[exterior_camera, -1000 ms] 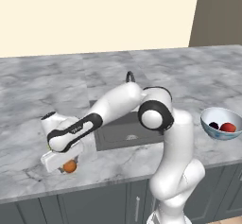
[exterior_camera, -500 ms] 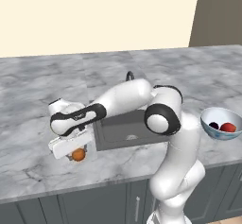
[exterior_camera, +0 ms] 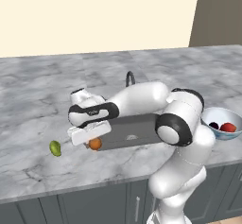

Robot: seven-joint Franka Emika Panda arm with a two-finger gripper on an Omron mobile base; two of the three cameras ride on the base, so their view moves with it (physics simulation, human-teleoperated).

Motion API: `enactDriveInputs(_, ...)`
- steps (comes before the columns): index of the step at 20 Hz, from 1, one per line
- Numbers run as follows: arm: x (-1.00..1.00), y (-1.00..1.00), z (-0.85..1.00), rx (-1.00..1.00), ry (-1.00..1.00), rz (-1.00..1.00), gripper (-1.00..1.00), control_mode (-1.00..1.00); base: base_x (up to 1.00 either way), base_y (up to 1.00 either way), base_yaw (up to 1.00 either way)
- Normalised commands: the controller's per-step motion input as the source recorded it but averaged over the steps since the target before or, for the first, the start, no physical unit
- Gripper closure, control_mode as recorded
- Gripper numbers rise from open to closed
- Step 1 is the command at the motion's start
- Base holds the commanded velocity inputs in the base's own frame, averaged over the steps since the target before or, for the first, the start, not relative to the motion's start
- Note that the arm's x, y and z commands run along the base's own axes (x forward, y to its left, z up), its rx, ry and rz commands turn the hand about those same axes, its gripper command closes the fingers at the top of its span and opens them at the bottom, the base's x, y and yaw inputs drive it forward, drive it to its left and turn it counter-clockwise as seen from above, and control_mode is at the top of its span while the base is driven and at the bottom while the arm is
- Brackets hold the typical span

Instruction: There is a mixed pile of frozen fruits and vegetables on the counter. Locate all the frozen vegetables and place the items in a bowl on the counter. Take all the frozen fruits and defrost them in a running sink.

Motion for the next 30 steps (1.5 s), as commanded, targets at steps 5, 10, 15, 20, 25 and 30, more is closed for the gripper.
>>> enactDriveInputs(5, 0.38, -0.69, 0.22, 0.11, 0.01, -0.08, 1.00, -1.00, 0.00, 0.00, 0.00)
enactDriveInputs(10, 0.40, -0.55, 0.01, 0.07, 0.05, -0.07, 1.00, -1.00, 0.00, 0.00, 0.00)
enactDriveInputs(15, 0.66, -0.30, -0.02, 0.02, 0.00, -0.07, 1.00, -1.00, 0.00, 0.00, 0.00)
enactDriveInputs(20, 0.66, -0.04, -0.05, -0.03, 0.00, -0.07, 1.00, -1.00, 0.00, 0.00, 0.00)
enactDriveInputs(25, 0.72, -0.31, -0.02, -0.06, 0.01, -0.04, 1.00, -1.00, 0.00, 0.00, 0.00)
enactDriveInputs(30, 0.42, -0.38, -0.33, -0.01, 0.00, -0.05, 1.00, -1.00, 0.00, 0.00, 0.00)
